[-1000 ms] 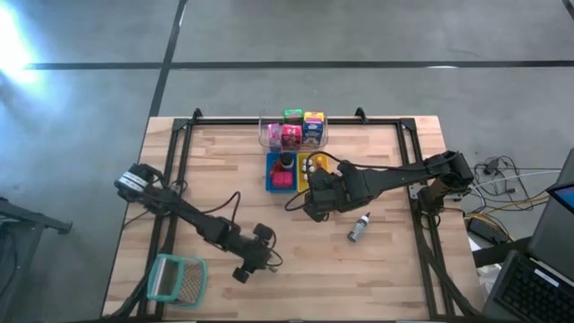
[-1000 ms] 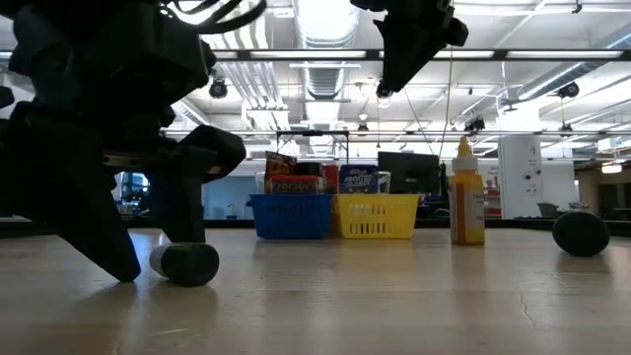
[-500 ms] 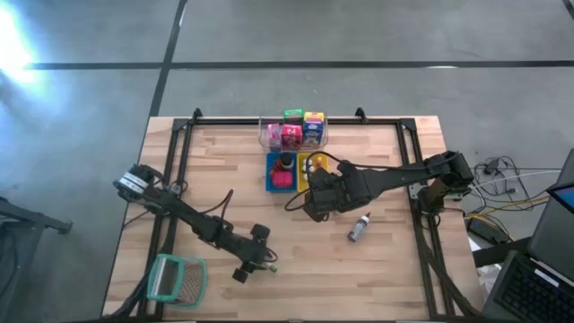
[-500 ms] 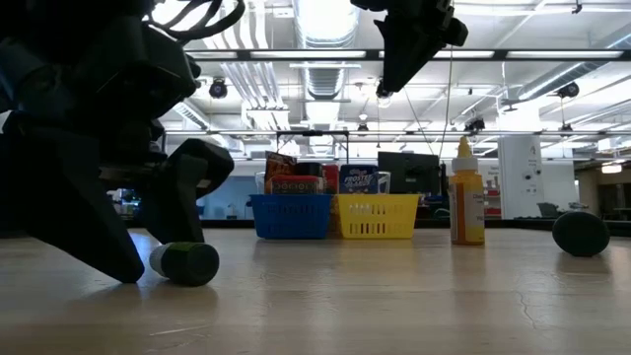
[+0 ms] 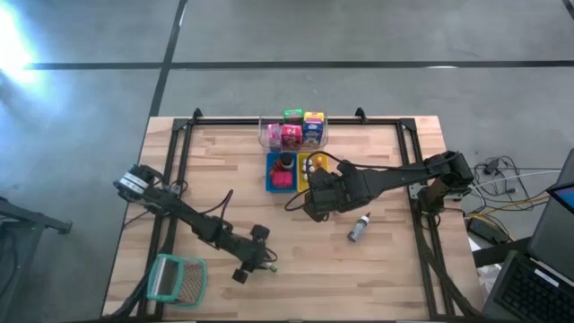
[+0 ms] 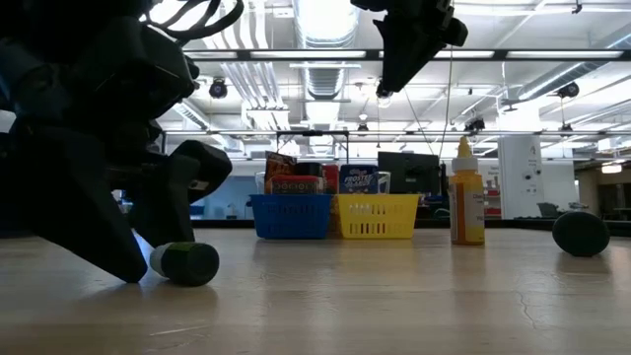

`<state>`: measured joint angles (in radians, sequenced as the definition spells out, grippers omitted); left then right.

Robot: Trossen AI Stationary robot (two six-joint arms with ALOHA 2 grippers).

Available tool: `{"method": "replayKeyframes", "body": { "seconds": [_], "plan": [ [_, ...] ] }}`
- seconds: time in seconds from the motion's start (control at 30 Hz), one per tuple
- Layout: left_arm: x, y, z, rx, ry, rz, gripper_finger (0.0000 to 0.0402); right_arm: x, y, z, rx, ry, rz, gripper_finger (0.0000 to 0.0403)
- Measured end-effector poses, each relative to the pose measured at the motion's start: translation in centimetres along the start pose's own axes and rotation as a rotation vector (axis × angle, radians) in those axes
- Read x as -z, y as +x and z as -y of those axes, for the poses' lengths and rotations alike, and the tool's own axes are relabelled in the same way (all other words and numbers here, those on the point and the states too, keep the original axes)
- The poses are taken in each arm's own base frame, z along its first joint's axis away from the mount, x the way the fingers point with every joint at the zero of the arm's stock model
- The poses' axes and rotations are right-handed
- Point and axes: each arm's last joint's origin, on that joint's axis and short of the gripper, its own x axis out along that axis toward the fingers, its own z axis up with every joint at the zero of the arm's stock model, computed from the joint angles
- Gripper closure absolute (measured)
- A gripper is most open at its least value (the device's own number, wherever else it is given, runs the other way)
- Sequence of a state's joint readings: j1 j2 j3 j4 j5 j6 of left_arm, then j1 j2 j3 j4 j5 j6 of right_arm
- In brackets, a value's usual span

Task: Pick & Place Kitchen Items
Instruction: Put the small green food coloring bottle into the yellow bin

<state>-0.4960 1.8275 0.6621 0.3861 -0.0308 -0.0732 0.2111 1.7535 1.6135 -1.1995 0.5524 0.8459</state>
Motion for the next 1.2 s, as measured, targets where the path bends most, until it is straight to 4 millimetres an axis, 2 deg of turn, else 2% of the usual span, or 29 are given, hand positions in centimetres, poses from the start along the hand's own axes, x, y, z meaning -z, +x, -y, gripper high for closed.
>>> {"method": "replayKeyframes", "body": {
  "seconds": [0.37, 0.67, 0.9, 1.07, 1.2],
  "plan": [
    [-1.1, 0.1, 0.1, 0.008, 0.020, 0.031, 0.0303, 0.0, 0.0, 0.0, 0.000, -0.010, 0.000, 0.0345],
    [-1.8, -0.1, 0.2, 0.010, 0.054, 0.009, 0.0315, 0.1, -0.2, 0.4, 0.019, -0.001, -0.002, 0.0331],
    [-5.2, -2.5, -0.5, -0.043, 0.261, -0.182, 0.0316, 1.1, -1.6, 2.8, 0.148, 0.085, -0.071, 0.0313],
    [-9.1, -4.9, -2.6, -0.225, 0.440, -0.314, 0.0316, 1.4, -2.7, 4.3, 0.176, 0.137, -0.079, 0.0305],
    [-11.7, -6.7, -5.0, -0.347, 0.468, -0.386, 0.0316, 1.5, -3.4, 5.1, 0.169, 0.145, -0.052, 0.0309]
  ]
}}
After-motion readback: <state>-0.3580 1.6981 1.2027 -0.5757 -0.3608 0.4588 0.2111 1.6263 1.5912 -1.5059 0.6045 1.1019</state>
